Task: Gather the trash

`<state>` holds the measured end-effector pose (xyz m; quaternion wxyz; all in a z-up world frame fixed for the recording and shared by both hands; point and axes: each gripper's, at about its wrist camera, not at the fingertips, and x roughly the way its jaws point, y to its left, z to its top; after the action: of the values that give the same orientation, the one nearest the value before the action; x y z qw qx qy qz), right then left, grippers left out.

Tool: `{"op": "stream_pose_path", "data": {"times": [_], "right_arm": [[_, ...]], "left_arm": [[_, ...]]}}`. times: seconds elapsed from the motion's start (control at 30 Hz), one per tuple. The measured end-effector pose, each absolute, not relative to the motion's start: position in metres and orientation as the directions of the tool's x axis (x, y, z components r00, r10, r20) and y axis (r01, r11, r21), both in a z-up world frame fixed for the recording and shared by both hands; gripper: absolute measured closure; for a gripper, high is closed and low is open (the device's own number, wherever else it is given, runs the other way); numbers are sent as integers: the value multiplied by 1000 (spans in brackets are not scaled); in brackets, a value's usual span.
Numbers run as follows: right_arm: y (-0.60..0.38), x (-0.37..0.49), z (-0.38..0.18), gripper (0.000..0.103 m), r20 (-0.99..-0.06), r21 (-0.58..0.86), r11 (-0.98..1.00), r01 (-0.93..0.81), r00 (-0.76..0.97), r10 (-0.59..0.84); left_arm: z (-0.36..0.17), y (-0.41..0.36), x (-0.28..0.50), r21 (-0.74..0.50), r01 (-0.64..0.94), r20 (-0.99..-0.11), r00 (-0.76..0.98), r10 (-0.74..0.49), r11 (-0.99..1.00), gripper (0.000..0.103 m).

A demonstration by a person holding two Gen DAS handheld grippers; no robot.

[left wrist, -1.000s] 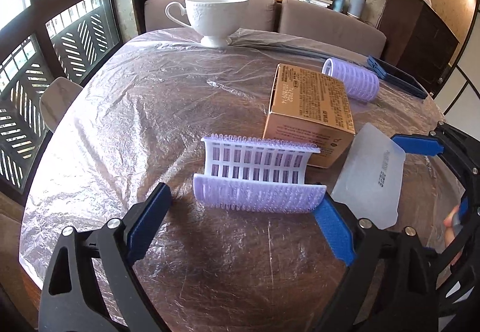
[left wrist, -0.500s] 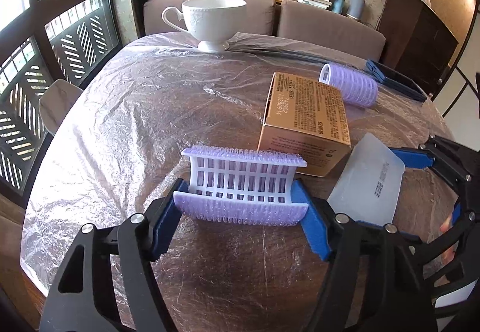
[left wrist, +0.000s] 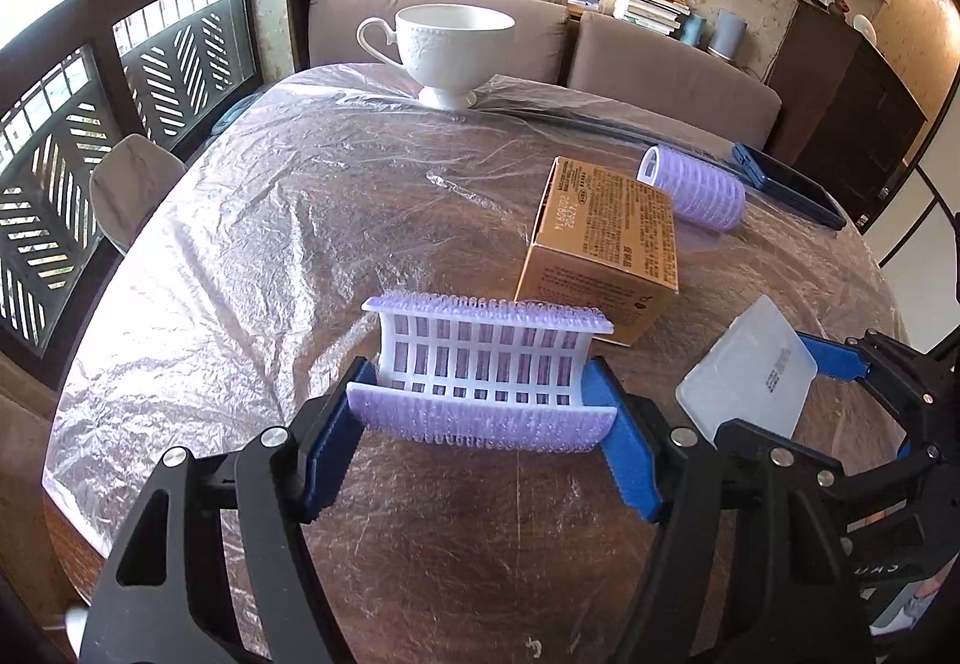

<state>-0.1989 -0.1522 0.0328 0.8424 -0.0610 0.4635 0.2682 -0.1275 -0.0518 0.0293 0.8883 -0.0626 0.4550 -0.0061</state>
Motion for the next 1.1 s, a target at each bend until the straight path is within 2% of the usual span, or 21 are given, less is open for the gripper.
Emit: {"op": "stream_pose_path", "data": {"times": [0.17,1.1], "right_arm": [[-159,-204,34,23,-809,182,871,-457,434,397],[-171,-262,44,23,-813,190,931,-312,482,327]], "left_arm": [[29,-55,-134,-126,-35,-810,581,-83,991,31],[41,-62,-187,-164,79,-798,575,-179,983,31]]}}
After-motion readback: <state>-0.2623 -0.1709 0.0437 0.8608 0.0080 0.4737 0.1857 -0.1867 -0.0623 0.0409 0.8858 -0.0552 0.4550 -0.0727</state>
